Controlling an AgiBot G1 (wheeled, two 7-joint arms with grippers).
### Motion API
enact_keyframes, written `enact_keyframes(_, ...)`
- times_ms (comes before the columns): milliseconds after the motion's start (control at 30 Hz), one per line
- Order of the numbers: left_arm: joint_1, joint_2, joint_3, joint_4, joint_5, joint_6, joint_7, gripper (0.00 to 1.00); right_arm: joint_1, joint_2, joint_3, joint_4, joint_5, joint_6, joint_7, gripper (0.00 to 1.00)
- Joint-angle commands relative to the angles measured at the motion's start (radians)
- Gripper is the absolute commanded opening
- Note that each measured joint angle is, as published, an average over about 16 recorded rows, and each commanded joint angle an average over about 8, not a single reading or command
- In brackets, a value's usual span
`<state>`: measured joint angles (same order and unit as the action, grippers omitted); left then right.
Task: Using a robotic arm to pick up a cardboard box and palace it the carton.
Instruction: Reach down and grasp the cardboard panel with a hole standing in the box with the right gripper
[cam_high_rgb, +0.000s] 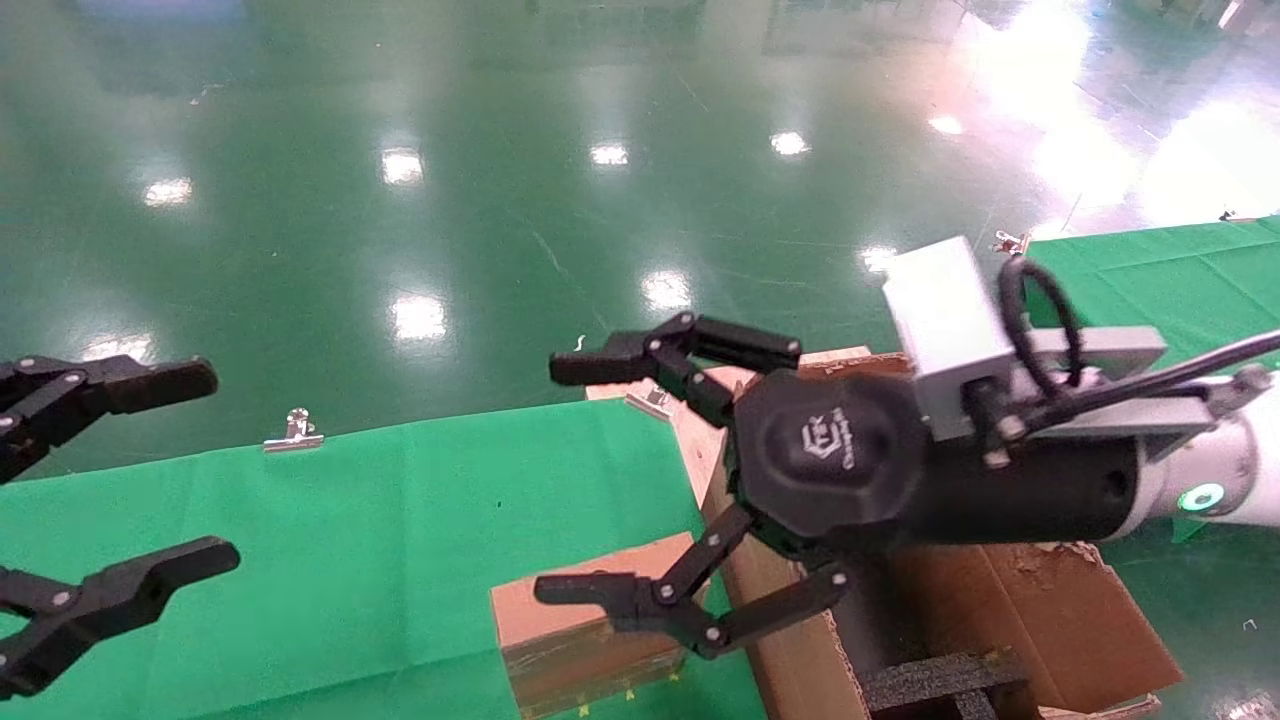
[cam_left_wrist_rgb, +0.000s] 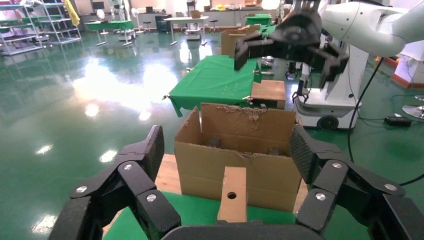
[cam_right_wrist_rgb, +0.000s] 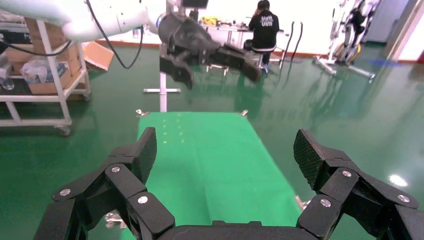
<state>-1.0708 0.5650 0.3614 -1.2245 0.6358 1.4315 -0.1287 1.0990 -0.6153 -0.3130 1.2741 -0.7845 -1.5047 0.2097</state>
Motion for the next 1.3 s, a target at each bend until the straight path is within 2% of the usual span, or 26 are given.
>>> enact_keyframes(33,0.000,0.000,0.000,0.000,0.000,0.000,0.000,0.00,0.004,0.002,-0.007,0.000,-0.010,-0.003,0.008,1.00)
enact_keyframes(333,0.000,0.000,0.000,0.000,0.000,0.000,0.000,0.00,0.094,-0.052,-0.116,-0.065,-0.212,-0.032,0.022,1.00)
enact_keyframes(867,0.000,0.000,0.000,0.000,0.000,0.000,0.000,0.00,0.253,-0.206,-0.296,-0.220,-0.537,-0.044,-0.051,1.00)
enact_keyframes(1300,0.000,0.000,0.000,0.000,0.000,0.000,0.000,0.00,0.371,-0.293,-0.405,-0.201,-0.769,-0.026,-0.094,1.00)
